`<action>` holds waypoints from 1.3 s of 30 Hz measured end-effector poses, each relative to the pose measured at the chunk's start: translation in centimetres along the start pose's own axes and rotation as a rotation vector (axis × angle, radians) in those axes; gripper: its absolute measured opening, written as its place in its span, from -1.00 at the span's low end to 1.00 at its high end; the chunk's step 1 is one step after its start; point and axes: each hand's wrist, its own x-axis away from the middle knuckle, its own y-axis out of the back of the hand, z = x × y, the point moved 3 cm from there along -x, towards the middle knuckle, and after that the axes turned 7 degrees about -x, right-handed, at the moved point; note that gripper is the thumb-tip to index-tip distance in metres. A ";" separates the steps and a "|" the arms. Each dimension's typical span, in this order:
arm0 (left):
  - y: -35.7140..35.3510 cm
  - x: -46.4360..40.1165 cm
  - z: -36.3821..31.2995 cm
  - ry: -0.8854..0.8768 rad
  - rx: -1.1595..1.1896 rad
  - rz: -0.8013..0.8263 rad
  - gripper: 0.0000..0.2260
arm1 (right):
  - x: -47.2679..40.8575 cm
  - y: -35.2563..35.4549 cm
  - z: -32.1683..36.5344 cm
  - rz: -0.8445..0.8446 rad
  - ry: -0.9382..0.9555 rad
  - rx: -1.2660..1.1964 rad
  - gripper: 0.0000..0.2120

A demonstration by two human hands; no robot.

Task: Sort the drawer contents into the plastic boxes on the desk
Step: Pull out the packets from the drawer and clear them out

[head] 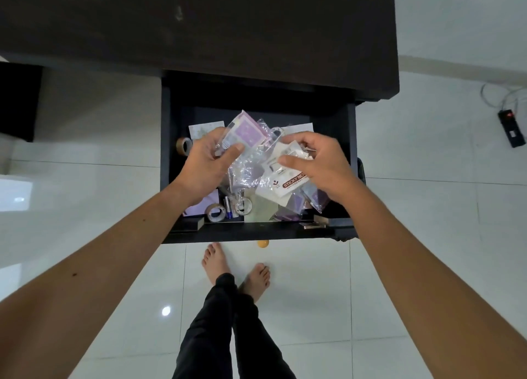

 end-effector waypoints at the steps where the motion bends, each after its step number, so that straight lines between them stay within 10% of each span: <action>1: 0.2 -0.1 0.2 0.007 -0.001 -0.012 -0.85 | -0.1 0.5 0.1 -0.023 -0.018 -0.052 -0.70; 7: 0.7 -1.0 -0.1 -0.023 -0.005 -0.044 -0.62 | -0.8 1.2 1.7 -0.099 -0.018 -0.357 -0.79; 18: -1.0 -1.6 -2.6 0.017 0.061 0.105 -0.65 | -2.6 -0.2 1.2 -0.173 0.081 0.053 -0.68; 27: 0.9 -2.2 -0.3 -0.041 -0.123 -0.048 -0.63 | -2.3 2.7 -0.1 0.109 -0.038 0.362 -0.81; 39: -1.5 -1.3 0.2 -0.003 -0.087 0.123 -0.63 | -1.8 2.0 -0.7 0.135 -0.026 0.216 -0.88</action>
